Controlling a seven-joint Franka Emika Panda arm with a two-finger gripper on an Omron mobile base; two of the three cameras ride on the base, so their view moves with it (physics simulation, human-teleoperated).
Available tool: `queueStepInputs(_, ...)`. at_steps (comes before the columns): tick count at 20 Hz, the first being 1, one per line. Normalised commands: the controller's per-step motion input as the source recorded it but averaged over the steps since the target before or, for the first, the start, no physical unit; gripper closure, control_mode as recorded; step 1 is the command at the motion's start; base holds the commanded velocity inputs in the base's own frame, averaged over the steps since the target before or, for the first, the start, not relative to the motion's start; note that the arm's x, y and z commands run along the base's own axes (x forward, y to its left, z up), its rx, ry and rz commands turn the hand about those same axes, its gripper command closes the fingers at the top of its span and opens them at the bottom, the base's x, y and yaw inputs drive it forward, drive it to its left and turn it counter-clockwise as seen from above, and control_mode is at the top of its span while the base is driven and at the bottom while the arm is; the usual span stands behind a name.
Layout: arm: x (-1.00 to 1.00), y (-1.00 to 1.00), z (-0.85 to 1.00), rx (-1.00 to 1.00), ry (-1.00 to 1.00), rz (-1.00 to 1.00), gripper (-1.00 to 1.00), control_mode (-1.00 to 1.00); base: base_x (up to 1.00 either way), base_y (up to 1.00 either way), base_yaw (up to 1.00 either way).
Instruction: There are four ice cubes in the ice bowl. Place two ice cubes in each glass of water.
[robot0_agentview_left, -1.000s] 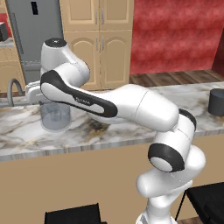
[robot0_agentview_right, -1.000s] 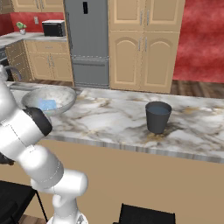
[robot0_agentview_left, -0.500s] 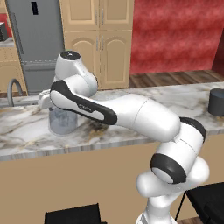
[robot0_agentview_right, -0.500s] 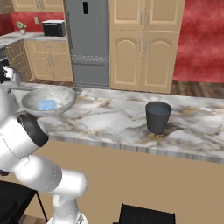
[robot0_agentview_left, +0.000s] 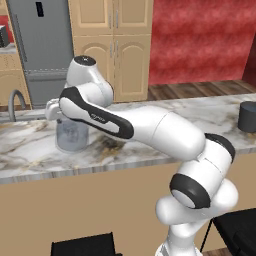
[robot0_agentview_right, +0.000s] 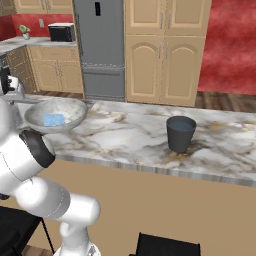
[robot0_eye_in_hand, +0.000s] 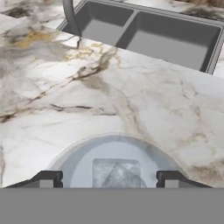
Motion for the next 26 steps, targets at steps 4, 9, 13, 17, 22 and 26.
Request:
queueStepInputs(4, 0.12, 0.0, -0.07, 0.0, 0.0, -0.02, 1.0, -1.0, 0.0, 0.0, 0.0)
queueStepInputs(9, 0.16, 0.0, -0.11, 0.01, 0.0, -0.02, 1.0, -1.0, 0.0, 0.0, 0.0)
queueStepInputs(13, 0.02, 0.0, 0.07, 0.05, -0.03, -0.03, 1.0, -1.0, 0.0, 0.0, 0.0)
queueStepInputs(17, -0.54, -0.03, 0.86, 0.13, -0.19, -0.01, 1.0, -1.0, 0.0, 0.0, 0.0)
queueStepInputs(22, -0.71, -0.23, 0.85, 0.08, -0.12, -0.01, 1.0, -1.0, 0.0, 0.0, 0.0)
queueStepInputs(26, -0.84, -0.83, 0.23, 0.0, 0.03, -0.05, 1.0, -1.0, 0.0, 0.0, 0.0)
